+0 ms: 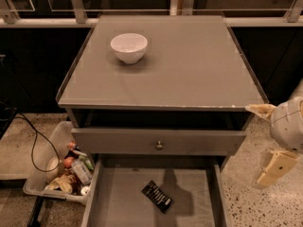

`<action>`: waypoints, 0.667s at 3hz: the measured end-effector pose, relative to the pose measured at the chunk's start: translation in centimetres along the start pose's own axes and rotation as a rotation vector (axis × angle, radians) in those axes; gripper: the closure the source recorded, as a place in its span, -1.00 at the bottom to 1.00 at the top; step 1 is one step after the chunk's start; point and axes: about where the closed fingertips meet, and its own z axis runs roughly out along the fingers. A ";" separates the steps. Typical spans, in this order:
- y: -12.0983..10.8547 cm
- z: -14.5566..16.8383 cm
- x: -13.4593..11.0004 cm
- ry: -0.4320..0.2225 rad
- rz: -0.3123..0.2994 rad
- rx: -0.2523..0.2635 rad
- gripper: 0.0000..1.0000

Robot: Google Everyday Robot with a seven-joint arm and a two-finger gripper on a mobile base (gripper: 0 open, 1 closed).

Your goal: Pick rxbar chocolate from middle drawer and place on counter

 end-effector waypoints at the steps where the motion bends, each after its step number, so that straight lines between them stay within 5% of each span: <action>1: 0.0 0.0 0.0 0.002 0.000 0.000 -1.00; 2: 1.1 2.3 0.0 -0.008 0.023 -0.039 -1.00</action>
Offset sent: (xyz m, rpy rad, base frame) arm -0.0064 0.0225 -0.0572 0.0511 0.1013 -0.0090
